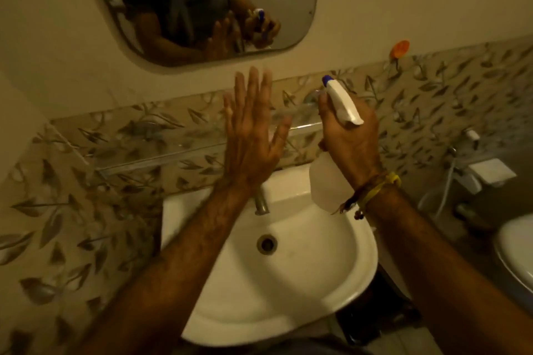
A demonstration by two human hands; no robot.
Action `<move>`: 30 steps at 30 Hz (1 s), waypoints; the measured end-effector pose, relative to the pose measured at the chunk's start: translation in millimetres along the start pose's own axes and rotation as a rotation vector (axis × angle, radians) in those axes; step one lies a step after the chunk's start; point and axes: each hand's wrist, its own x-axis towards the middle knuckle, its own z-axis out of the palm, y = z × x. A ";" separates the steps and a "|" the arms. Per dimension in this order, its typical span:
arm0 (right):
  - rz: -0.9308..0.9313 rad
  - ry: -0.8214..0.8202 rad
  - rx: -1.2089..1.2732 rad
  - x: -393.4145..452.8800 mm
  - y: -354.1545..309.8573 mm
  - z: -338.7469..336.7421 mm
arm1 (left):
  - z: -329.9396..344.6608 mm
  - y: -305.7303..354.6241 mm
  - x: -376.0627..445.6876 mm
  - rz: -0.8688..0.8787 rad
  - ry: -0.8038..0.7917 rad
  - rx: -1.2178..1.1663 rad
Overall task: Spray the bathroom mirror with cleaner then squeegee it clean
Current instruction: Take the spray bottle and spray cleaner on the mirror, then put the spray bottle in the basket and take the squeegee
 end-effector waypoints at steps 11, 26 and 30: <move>0.375 0.175 -0.160 -73.6 144.1 -137.7 | 155.6 86.0 -102.5 -0.060 -0.596 -0.331; 0.714 0.082 -0.237 -121.5 308.9 -196.6 | 311.3 151.0 -171.8 -0.541 -1.058 0.187; 0.811 -0.065 -0.258 -111.5 346.9 -177.7 | 316.6 151.9 -177.9 -0.492 -0.976 0.291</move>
